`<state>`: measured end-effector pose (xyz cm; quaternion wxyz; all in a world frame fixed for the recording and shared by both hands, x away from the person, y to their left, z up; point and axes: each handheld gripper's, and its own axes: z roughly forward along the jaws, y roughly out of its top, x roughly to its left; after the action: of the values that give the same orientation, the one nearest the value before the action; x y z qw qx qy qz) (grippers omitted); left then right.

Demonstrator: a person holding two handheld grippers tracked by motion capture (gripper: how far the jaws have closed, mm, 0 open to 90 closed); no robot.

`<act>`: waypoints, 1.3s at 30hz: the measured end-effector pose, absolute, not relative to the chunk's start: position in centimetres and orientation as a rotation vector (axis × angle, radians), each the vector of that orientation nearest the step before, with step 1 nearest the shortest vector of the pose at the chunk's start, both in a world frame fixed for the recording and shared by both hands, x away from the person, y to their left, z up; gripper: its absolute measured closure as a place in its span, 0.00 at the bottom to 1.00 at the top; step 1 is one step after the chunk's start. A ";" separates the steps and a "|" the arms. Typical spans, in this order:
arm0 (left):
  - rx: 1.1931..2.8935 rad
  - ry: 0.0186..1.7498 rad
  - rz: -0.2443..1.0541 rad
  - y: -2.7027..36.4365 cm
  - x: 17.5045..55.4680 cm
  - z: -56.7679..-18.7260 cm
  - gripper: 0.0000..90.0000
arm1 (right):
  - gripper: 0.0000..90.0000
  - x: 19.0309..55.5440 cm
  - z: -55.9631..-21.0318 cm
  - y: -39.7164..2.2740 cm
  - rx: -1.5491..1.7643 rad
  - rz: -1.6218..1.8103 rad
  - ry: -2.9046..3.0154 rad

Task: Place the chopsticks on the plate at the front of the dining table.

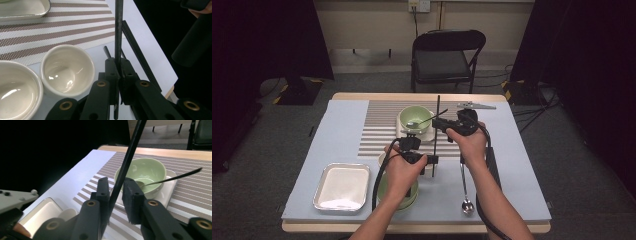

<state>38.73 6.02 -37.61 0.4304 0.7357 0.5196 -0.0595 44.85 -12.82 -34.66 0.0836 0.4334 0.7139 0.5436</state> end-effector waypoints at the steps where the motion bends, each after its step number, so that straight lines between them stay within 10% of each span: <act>1: 1.838 1.299 -0.146 6.0 38.7 -37.5 0.96 | 0.78 44.8 -34.7 -12.9 1.287 1.622 2.131; 17: 1.864 1.316 -0.123 6.9 38.8 -36.9 0.96 | 0.36 44.5 -34.5 -14.4 1.189 1.536 2.115; 39: 1.874 1.370 -0.089 8.6 39.1 -36.6 0.96 | 0.19 44.0 -37.5 -16.3 1.179 1.412 2.180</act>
<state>39.14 8.59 -36.62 0.3976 0.7402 0.5411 -0.0351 43.97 -16.27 -37.54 0.1440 0.4090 0.7563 0.4898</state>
